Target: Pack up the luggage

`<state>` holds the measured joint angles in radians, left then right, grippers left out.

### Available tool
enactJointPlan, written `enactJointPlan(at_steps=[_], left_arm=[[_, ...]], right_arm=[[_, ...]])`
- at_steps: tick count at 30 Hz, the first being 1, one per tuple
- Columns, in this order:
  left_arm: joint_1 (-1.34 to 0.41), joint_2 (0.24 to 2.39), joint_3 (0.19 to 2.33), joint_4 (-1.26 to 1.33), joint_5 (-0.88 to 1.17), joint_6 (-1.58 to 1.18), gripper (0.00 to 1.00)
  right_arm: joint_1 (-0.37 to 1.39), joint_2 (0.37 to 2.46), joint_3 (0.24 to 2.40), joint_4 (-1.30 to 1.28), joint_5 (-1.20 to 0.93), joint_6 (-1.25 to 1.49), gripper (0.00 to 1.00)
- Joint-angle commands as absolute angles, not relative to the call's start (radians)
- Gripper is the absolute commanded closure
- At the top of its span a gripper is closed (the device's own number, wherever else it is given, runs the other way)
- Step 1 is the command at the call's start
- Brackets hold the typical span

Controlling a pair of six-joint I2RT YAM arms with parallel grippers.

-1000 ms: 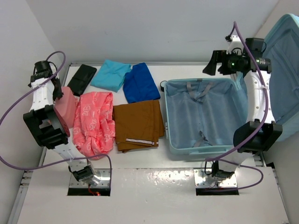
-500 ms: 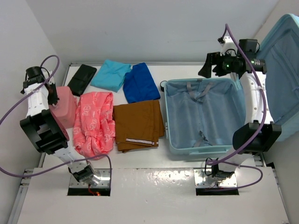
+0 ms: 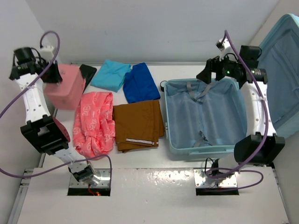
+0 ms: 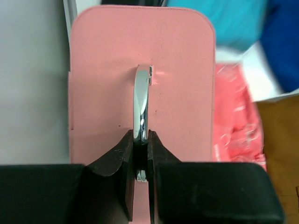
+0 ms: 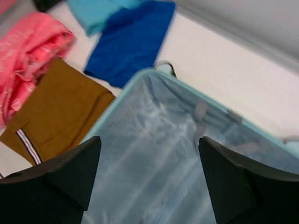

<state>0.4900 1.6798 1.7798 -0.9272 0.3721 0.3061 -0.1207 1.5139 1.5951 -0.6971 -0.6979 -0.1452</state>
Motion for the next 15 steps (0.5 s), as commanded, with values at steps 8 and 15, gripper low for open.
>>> enactJointPlan(at_steps=[8,15], left_arm=[[0.257,1.551,2.051,-0.996,0.854,0.548,1.0],[-0.053,1.532,1.962,-0.996,0.905,0.575,1.0]], right_arm=[[-0.123,1.318,1.425,-0.057,-1.173,0.095,0.28],[-0.028,1.328,1.523,0.112,-1.226,0.206,0.3]])
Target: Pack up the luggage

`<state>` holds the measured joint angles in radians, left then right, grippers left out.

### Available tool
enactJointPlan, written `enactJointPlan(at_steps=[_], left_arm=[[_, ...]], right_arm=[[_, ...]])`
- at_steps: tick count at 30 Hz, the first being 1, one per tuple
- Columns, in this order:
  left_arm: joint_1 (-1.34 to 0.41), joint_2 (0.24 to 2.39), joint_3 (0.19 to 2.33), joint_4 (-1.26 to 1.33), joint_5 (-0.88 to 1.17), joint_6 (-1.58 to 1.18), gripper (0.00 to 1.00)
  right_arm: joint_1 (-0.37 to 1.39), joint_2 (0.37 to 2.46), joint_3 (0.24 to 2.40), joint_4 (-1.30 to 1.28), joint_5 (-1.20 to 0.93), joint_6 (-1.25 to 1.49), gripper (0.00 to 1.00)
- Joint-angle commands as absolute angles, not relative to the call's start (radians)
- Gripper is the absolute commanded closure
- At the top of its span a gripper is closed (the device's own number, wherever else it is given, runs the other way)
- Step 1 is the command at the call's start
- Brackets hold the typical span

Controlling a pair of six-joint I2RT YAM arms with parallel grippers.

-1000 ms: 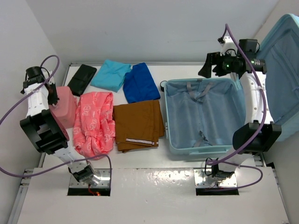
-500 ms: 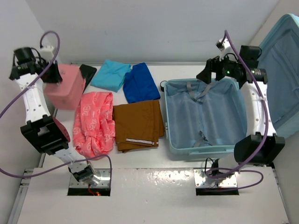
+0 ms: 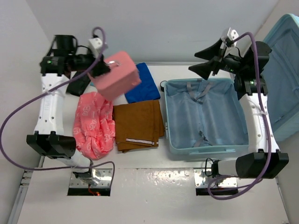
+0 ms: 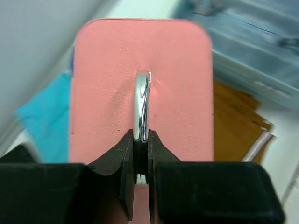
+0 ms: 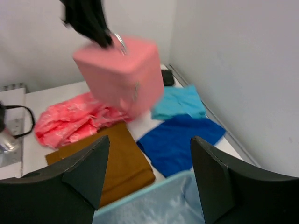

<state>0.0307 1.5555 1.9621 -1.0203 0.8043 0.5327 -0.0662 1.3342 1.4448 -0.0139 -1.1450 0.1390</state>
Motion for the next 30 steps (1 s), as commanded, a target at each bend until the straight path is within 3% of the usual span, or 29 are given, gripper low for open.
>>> enactJointPlan(at_steps=[1,5,6,12,25,30], left_arm=[[-0.08,1.542,1.948,-0.985,0.923,0.563,1.0],[-0.213,1.542,1.908,-0.934,0.937,0.534,1.0],[-0.262,1.542,1.896,-0.924,0.937,0.534,1.0],[-0.376,1.562,1.896,-0.914,0.981,0.574,1.0],[-0.545,1.562,1.896,-0.928,0.919,0.635,1.0],[-0.568,1.552,1.905,-0.937,0.908,0.644,1.0]], right_arm=[[-0.009,1.33,1.529,0.092,-1.233,0.209,0.3],[0.083,1.318,1.546,-0.136,-1.208,0.056,0.3],[0.139,1.304,1.537,-0.212,-1.188,-0.103,0.29],[0.299,1.253,1.444,-0.376,-1.105,-0.322,0.27],[0.408,1.341,1.424,-0.396,-0.996,-0.304,0.29],[0.428,1.391,1.476,-0.494,-0.983,-0.368,0.39]])
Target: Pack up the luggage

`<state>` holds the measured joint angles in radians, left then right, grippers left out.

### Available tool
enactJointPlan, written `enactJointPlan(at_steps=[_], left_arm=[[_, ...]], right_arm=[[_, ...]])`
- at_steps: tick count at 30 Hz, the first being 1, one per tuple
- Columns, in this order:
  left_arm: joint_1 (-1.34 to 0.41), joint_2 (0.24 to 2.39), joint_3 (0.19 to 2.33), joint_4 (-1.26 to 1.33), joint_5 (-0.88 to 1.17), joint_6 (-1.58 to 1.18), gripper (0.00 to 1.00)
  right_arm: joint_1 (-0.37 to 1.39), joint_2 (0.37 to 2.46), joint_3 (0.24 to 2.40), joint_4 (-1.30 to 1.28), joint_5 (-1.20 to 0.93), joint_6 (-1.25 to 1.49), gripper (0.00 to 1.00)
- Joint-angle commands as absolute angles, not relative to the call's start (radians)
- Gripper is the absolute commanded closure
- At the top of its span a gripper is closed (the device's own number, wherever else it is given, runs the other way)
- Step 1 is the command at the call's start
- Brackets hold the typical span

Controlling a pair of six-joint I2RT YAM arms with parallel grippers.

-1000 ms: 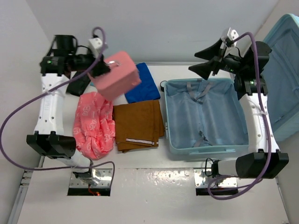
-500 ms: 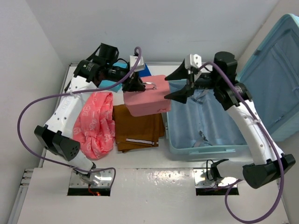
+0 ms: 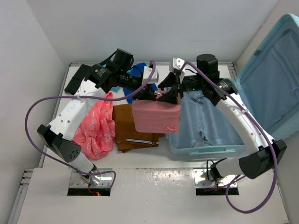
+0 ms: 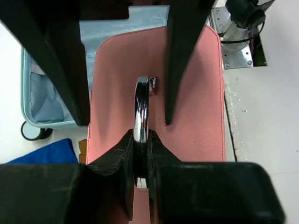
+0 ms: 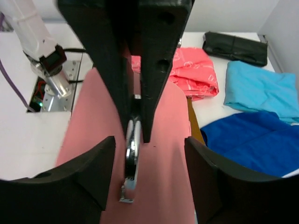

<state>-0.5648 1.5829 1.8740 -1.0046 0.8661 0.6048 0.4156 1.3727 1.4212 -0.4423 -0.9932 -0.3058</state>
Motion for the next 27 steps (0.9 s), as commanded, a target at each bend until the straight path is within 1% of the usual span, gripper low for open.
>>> enactJointPlan(at_steps=[1,3,4,6,7,9,10,11,12,13,14,16,17,18,19,21,22,24,25,26,27], left_arm=[[-0.568,1.552,1.917,-0.937,0.908,0.644,1.0],[-0.568,1.552,1.917,-0.937,0.908,0.644,1.0],[-0.568,1.552,1.917,-0.937,0.908,0.653,1.0],[-0.568,1.552,1.917,-0.937,0.908,0.653,1.0],[-0.568,1.552,1.917,-0.937,0.899,0.653,1.0],[-0.568,1.543,1.917,-0.937,0.899,0.653,1.0],[-0.568,1.543,1.917,-0.937,0.899,0.653,1.0],[-0.568,1.543,1.917,-0.937,0.885,0.653,1.0],[-0.568,1.543,1.905,-0.921,0.885,0.644,0.98],[-0.568,1.543,1.896,-0.905,0.874,0.628,0.93],[-0.568,1.543,1.896,-0.896,0.846,0.612,0.8],[-0.568,1.534,1.872,-0.845,0.795,0.531,0.63],[-0.546,1.534,1.871,-0.827,0.761,0.502,0.36],[-0.529,1.534,1.871,-0.813,0.761,0.477,0.12],[-0.513,1.508,1.861,-0.76,0.743,0.416,0.01],[-0.453,1.468,1.8,-0.672,0.721,0.356,0.01],[-0.433,1.442,1.728,-0.547,0.701,0.259,0.01],[-0.381,1.349,1.646,-0.41,0.619,0.168,0.01],[-0.365,1.32,1.606,-0.285,0.589,0.087,0.01],[-0.341,1.298,1.554,-0.243,0.557,0.054,0.01],[-0.331,1.286,1.554,-0.224,0.504,0.032,0.01]], right_arm=[[0.434,1.393,1.483,-0.508,-0.982,-0.376,0.42],[0.433,1.397,1.49,-0.554,-0.979,-0.417,0.48],[0.437,1.397,1.494,-0.572,-0.971,-0.426,0.55],[0.442,1.396,1.496,-0.617,-0.959,-0.48,0.63],[0.442,1.394,1.497,-0.644,-0.954,-0.492,0.71],[0.442,1.388,1.494,-0.676,-0.943,-0.52,0.81],[0.44,1.384,1.493,-0.68,-0.942,-0.518,0.93],[0.439,1.382,1.488,-0.677,-0.937,-0.52,0.96],[0.442,1.378,1.485,-0.675,-0.924,-0.52,0.98],[0.443,1.37,1.482,-0.67,-0.916,-0.511,1.0],[0.437,1.367,1.473,-0.666,-0.901,-0.505,1.0],[0.408,1.365,1.471,-0.635,-0.873,-0.45,1.0],[0.397,1.365,1.47,-0.608,-0.868,-0.428,1.0],[0.384,1.365,1.468,-0.585,-0.865,-0.384,1.0],[0.346,1.368,1.473,-0.554,-0.855,-0.361,1.0],[0.286,1.373,1.468,-0.505,-0.853,-0.258,1.0],[0.243,1.371,1.468,-0.483,-0.845,-0.217,1.0],[0.155,1.365,1.453,-0.407,-0.841,-0.146,1.0],[0.137,1.364,1.447,-0.387,-0.835,-0.12,1.0],[0.076,1.358,1.439,-0.364,-0.827,-0.054,1.0],[0.055,1.341,1.421,-0.321,-0.807,-0.039,1.0]])
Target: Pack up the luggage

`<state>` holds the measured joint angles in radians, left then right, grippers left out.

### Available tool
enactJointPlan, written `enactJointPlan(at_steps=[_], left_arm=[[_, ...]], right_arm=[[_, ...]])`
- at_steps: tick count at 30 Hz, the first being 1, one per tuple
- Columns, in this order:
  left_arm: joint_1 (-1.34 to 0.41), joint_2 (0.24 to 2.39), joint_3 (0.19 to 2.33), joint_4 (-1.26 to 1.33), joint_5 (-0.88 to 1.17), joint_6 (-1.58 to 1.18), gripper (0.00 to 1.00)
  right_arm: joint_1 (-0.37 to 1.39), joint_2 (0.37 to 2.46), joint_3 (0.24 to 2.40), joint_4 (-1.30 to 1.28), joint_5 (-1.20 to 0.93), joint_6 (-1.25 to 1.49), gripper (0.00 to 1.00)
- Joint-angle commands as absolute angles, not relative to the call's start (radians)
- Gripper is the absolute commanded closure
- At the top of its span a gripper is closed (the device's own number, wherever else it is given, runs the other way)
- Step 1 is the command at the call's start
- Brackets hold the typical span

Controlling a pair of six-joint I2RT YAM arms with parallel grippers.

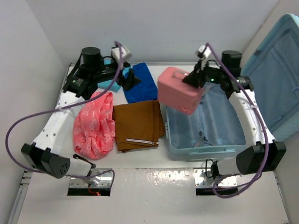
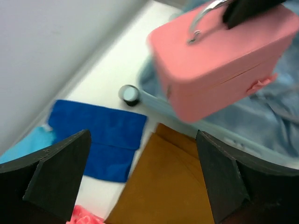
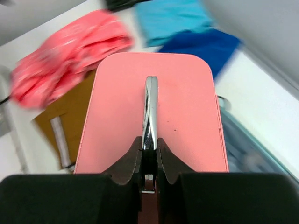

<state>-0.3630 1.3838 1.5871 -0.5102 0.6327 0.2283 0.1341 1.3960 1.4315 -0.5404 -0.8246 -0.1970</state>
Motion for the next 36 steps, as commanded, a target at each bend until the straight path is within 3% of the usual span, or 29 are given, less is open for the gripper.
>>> enactJointPlan(at_steps=[1,16,36], left_arm=[[-0.321,1.285,1.554,-0.224,0.486,0.02,0.01],[-0.178,1.319,1.464,-0.196,0.43,-0.12,0.01],[-0.149,1.387,1.442,-0.169,0.439,-0.14,0.01]], right_arm=[[0.037,1.336,1.401,-0.284,-0.798,-0.023,1.0],[-0.339,1.25,1.082,-0.006,-0.66,0.107,1.0],[-0.494,1.456,1.009,0.254,-0.531,0.089,1.0]])
